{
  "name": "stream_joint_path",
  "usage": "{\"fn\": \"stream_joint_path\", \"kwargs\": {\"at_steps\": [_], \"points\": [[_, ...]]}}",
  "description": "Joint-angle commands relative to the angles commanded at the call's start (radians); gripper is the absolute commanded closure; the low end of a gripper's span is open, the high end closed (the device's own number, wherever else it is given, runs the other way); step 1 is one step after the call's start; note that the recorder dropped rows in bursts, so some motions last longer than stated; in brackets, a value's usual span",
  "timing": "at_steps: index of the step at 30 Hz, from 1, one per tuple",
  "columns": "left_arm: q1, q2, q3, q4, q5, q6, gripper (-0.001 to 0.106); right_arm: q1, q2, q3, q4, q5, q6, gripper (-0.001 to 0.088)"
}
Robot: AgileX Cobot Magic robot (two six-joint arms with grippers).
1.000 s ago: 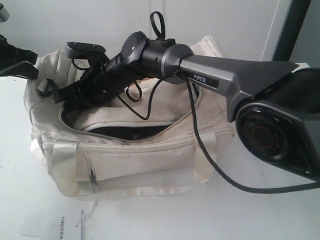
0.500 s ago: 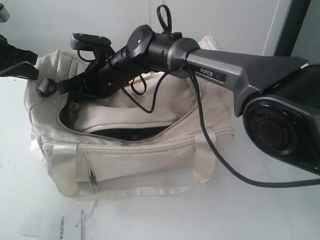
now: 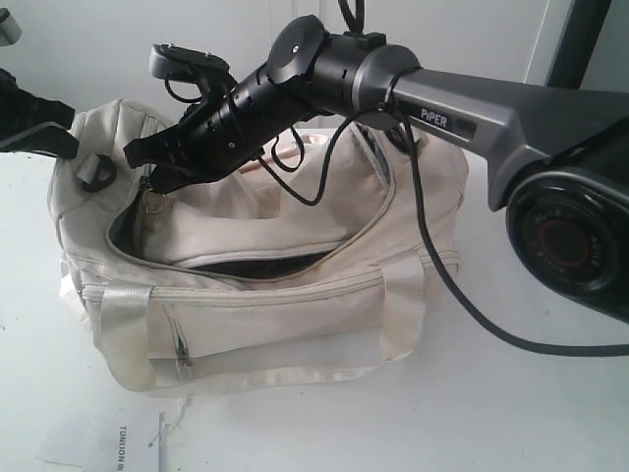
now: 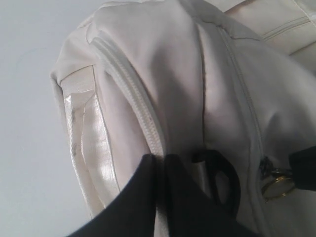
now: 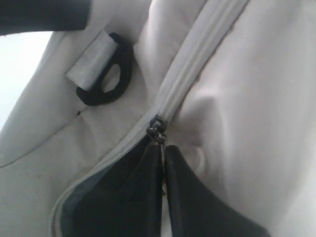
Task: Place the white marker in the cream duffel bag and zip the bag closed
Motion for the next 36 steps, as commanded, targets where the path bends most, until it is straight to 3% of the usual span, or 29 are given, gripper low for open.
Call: {"fn": "stream_joint_path", "kwargs": {"at_steps": [6,11,13,17,21,25,30,33,36], "points": [[0.000,0.000,0.000,0.000,-0.004,0.000,0.105,0.000,-0.001,0.000,0.051,0.068,-0.075,0.0868],[0.000,0.000,0.000,-0.006,-0.010,-0.017,0.103,0.000,-0.006,0.000,0.054,-0.016,-0.084,0.0868],[0.000,0.000,0.000,-0.023,-0.017,-0.016,0.092,0.000,-0.006,0.000,0.042,-0.049,-0.084,0.0868],[0.000,0.000,0.000,-0.033,-0.015,-0.016,0.056,0.000,-0.006,0.000,0.012,-0.102,-0.084,0.0868],[0.000,0.000,0.000,-0.040,-0.048,-0.022,0.033,0.000,-0.006,0.000,0.012,-0.130,-0.101,0.0868],[0.000,-0.010,0.000,-0.073,-0.102,-0.022,0.030,0.000,-0.006,0.000,0.012,-0.150,-0.136,0.0868],[-0.002,-0.002,-0.028,-0.204,-0.134,0.010,0.029,0.000,-0.006,0.000,0.012,-0.153,-0.177,0.0868],[-0.002,0.044,-0.086,-0.299,-0.104,0.085,0.027,0.000,-0.006,0.000,0.012,-0.151,-0.184,0.0868],[-0.002,0.109,-0.150,-0.301,-0.054,0.088,0.027,0.000,-0.006,0.000,0.010,-0.158,-0.184,0.0868]]}}
